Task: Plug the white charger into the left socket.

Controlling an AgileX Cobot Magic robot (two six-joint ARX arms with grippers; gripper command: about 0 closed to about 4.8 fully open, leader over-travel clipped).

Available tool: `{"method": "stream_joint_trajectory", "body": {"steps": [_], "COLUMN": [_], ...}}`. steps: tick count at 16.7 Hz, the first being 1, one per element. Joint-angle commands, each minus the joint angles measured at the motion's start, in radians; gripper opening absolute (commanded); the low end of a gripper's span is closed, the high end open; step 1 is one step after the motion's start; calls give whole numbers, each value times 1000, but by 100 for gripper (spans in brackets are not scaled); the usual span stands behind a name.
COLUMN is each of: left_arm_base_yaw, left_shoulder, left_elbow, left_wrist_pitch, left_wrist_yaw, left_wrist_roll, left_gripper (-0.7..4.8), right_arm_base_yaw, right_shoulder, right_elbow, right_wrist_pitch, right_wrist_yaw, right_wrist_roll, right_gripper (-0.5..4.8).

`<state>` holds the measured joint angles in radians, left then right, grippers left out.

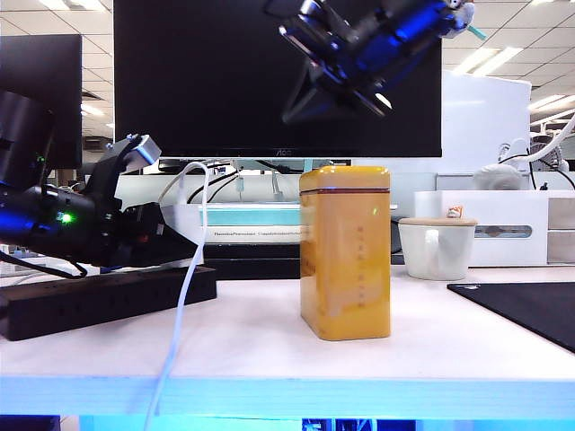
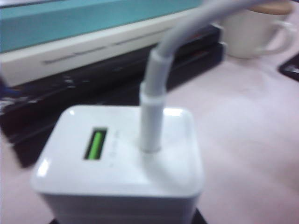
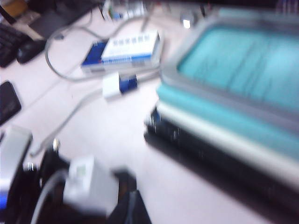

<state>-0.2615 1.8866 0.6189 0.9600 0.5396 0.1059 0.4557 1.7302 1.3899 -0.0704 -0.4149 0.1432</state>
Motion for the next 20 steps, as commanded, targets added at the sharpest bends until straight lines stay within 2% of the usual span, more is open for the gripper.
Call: {"method": "stream_joint_trajectory", "body": {"steps": [1,4,7,14,20], "left_arm_base_yaw": [-11,-14,-17,-18,-19], "left_shoulder": [8,8,7,-4,-5], "left_elbow": [-13,-13,-13,-13,-13], "left_wrist_pitch": [-90,-90,-90,-90,-81], "left_wrist_yaw": [184,241,305,291,294], "left_wrist_roll": [21,26,40,81,90], "left_gripper": [149,149,150,150,150], "right_arm_base_yaw": [21,40,85,122,155], "right_shoulder": [34,59,62,63,77], "right_elbow": [36,36,36,36,36], "right_wrist_pitch": [15,-15,-121,-257,-276], "right_wrist_yaw": [-11,-34,-41,-93,-118], "right_wrist_roll": [-25,-68,-182,-249,-275], "right_gripper": [-6,-6,-6,-6,-6]}}
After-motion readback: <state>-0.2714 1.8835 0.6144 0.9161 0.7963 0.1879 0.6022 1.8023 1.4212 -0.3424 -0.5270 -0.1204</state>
